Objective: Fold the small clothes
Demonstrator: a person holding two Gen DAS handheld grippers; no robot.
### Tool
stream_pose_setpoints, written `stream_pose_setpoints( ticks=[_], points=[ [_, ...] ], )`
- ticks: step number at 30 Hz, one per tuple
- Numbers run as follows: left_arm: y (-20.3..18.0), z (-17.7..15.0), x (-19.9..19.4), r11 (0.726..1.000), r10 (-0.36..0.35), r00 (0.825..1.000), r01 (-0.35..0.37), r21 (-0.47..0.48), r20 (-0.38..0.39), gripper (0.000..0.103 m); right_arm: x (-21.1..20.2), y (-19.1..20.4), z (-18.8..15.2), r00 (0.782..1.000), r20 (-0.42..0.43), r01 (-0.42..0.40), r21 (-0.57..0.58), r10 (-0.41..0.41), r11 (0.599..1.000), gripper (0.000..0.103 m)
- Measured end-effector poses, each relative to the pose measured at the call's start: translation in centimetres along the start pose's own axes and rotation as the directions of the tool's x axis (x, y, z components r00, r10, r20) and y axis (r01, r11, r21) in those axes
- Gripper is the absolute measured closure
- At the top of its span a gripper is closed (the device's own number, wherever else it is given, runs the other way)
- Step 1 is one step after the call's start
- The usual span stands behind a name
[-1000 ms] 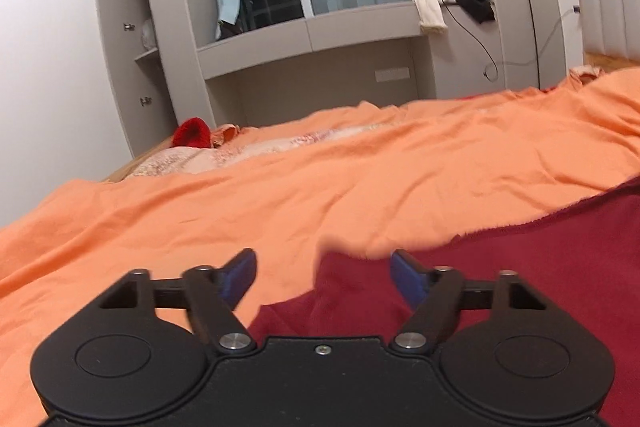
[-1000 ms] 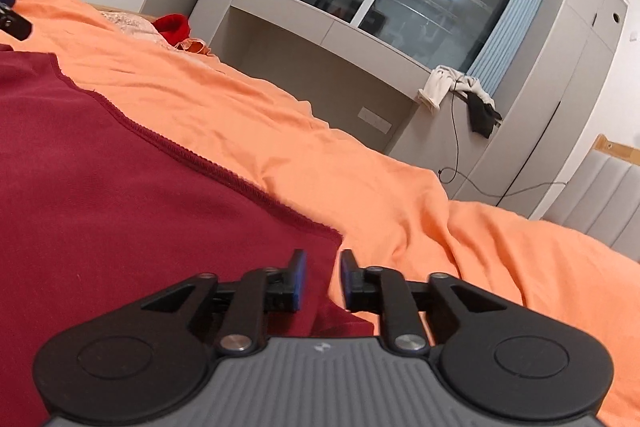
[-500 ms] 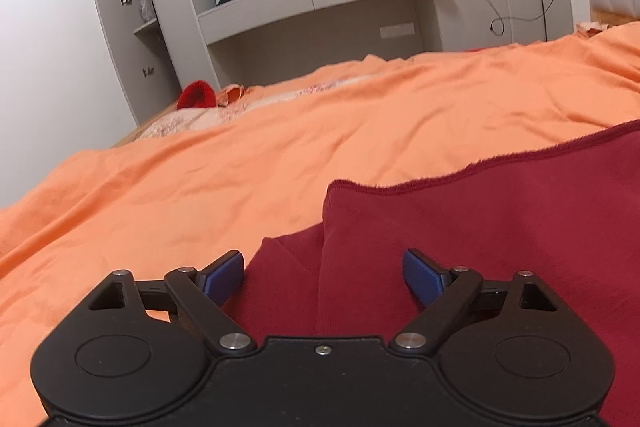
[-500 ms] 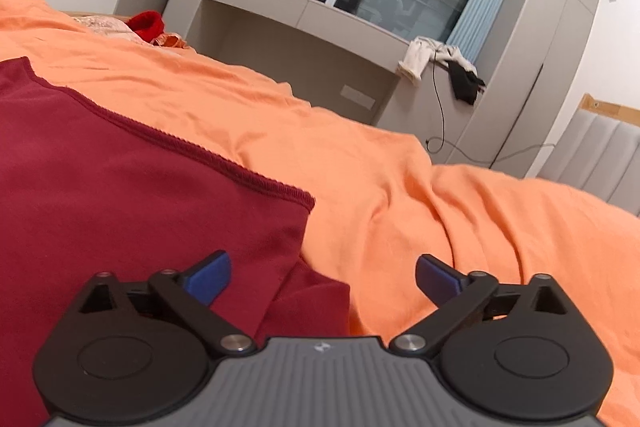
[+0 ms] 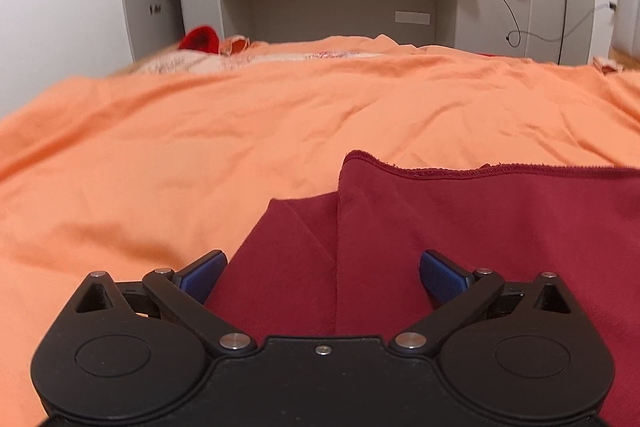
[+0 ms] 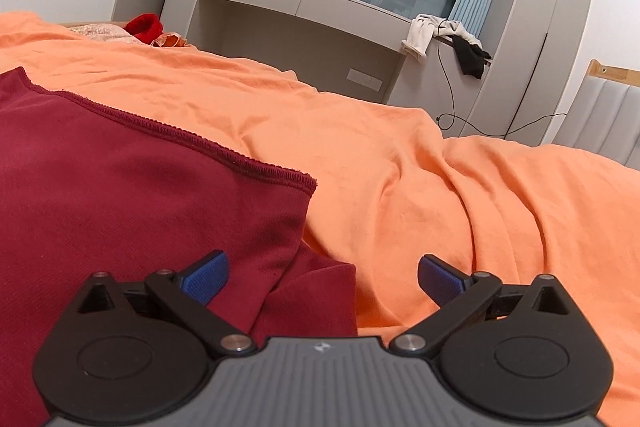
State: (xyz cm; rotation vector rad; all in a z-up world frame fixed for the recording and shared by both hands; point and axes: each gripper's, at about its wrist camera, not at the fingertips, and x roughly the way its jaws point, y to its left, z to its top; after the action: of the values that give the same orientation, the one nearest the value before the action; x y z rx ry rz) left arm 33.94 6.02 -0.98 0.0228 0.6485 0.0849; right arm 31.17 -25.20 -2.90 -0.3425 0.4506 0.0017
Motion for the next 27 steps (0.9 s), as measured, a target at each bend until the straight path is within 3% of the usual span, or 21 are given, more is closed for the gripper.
stream_pose_setpoints(
  ticks=[19, 27],
  points=[
    [0.3, 0.0, 0.3, 0.999, -0.019, 1.0, 0.019, -0.034, -0.006, 0.001, -0.2, 0.4, 0.1, 1.0, 0.003, 0.011, -0.015, -0.01, 1.0, 0.0],
    [1.5, 0.1, -2.3, 0.992, -0.023, 0.992, 0.038, -0.124, 0.123, 0.001, -2.2, 0.6, 0.8, 0.999, 0.042, 0.025, -0.118, -0.02, 0.993, 0.0]
  ],
)
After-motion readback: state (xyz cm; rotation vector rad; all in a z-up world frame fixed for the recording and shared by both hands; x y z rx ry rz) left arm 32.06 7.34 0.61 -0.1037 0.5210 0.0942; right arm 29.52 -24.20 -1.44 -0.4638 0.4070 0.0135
